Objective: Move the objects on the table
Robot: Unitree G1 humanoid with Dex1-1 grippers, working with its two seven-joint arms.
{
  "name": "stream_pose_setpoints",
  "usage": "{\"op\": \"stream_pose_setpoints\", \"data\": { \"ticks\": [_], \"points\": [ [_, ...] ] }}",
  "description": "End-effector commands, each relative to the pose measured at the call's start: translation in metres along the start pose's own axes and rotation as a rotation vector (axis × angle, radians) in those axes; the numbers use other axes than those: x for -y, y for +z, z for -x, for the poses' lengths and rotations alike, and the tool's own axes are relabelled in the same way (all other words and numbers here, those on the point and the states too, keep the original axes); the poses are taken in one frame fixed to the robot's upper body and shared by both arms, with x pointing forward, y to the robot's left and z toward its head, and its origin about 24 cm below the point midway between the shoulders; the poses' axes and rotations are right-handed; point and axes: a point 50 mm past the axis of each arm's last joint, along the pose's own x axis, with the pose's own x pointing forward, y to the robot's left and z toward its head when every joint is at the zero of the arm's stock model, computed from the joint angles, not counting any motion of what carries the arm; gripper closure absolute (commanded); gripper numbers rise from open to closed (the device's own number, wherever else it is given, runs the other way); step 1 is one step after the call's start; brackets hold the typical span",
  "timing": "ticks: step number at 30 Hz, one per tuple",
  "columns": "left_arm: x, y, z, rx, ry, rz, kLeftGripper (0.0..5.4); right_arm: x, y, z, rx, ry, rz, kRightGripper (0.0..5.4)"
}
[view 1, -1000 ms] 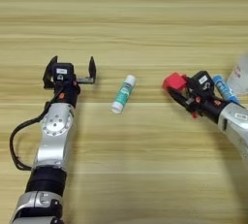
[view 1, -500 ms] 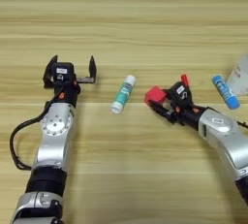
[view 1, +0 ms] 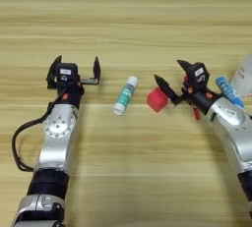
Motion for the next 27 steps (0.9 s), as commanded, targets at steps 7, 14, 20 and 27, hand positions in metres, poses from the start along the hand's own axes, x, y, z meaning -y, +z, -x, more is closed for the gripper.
{"op": "stream_pose_setpoints", "data": {
  "ticks": [7, 14, 20, 27],
  "points": [
    [0.022, 0.007, 0.004, 0.044, -0.16, -0.02, 0.0, 0.034, -0.004, -0.009, 0.005, -0.164, 0.002, 0.05],
    [0.036, 0.009, 0.01, 0.066, -0.276, -0.026, 0.0, 0.035, -0.005, -0.011, 0.011, -0.175, -0.01, 0.05],
    [0.051, 0.012, 0.017, 0.086, -0.399, -0.003, 0.0, 0.04, -0.007, -0.011, 0.001, -0.206, -0.036, 0.05],
    [0.062, 0.015, 0.02, 0.059, -0.491, 0.016, 0.0, 0.042, -0.007, -0.014, -0.009, -0.234, -0.048, 0.05]
  ]
}}
